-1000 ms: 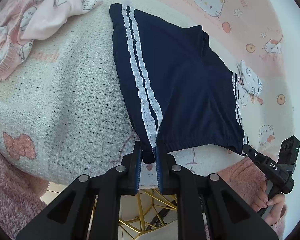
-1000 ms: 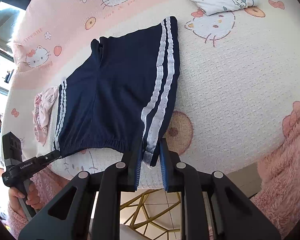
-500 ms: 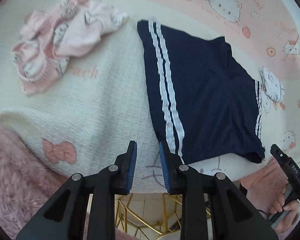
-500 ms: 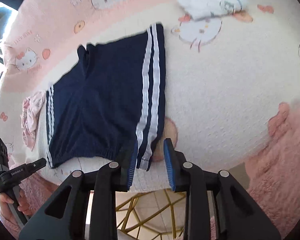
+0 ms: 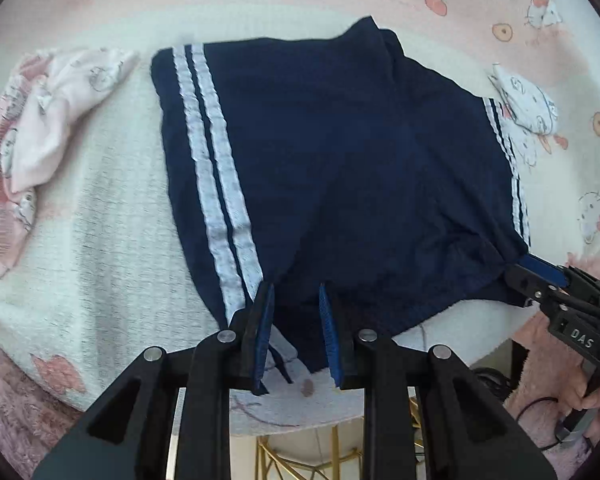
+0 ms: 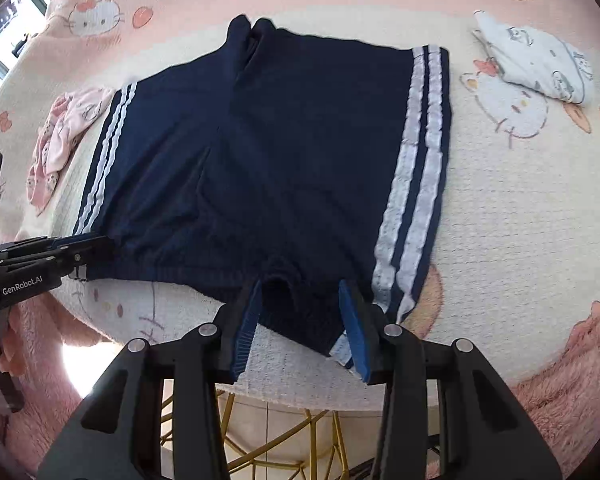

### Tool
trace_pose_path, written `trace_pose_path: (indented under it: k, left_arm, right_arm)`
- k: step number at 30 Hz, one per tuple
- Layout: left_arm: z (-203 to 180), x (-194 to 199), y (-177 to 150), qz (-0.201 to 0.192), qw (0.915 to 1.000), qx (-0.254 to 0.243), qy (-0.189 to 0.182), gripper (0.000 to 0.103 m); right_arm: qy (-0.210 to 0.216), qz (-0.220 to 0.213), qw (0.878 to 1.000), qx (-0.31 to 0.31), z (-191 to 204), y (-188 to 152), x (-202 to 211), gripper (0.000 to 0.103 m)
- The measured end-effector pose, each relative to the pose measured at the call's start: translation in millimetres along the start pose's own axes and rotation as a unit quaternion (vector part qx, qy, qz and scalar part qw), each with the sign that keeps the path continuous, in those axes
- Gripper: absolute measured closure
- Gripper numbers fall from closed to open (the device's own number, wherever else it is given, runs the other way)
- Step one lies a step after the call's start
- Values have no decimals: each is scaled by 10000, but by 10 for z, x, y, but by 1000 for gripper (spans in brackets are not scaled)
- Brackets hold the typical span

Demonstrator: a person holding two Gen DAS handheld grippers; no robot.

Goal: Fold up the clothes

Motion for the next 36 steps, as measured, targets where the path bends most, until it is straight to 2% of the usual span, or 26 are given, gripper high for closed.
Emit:
trace_pose_path:
  k: [3,7,9,10,11,14,18,22,24,26,29,30,32,34,36]
  left_arm:
    - [76,19,7,15,9989,232,-413,78]
    - [115,-75,21,108,9995,201,-202,77]
    - [189,-61,86,66,9986,412,-333,77]
    - [225,-32,119,3,9979,512,-393,77]
    - [261,-4,152,-61,9971,612,-453,77]
    - [342,82,201,-190,9950,804,-562,77]
    - [433,65,284,60,9929,945,-725,77]
    - [379,39,372,149,9958,559,-707,77]
    - [340,28,406,178,9964,346,-747,76]
    - [287,27,477,169,9967,161,-783,76]
    - [225,-53,599,135,9983,-192,-531,75]
    - [227,-116,634,173,9985,-242,-461,75]
    - [292,-207,684,205,9991,-293,-228,75]
    - [414,-161,742,73,9996,-252,-43,75]
    - [553,-95,818,-70,9997,-140,170,75]
  right_arm:
    - [459,-24,9989,-120,-19,19,19,61]
    - [834,-298,9961,15,116,6,129,61]
    - [744,-334,9967,58,134,-10,112,61]
    - [566,-281,9980,71,126,-14,84,61]
    - [389,-153,9991,46,160,-7,23,61]
    - [290,298,9991,-102,126,-57,-136,60]
    - [368,279,9987,-203,143,-48,-79,61]
    - [634,39,9969,-458,152,8,2,61]
    - [1003,111,9927,-659,219,142,-23,58]
    - [1153,151,9929,-246,432,377,-89,59]
    - [808,112,9957,438,720,735,-154,58]
    - [807,101,9952,539,785,830,-206,58]
    - [797,127,9938,768,899,976,-335,58]
    - [734,212,9912,1077,1005,1071,-488,59]
    - [456,472,9880,1395,1092,1125,-682,60]
Point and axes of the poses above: each gripper's, at about its wrist camera, not at the fingertips, and x roughly against the way its jaws point, z to its left, y to its top, the point moved 1 cm from there along -x, roughly the way its jaws point, and after that the axes turned 10 degrees about x, right-handed, at the moved point
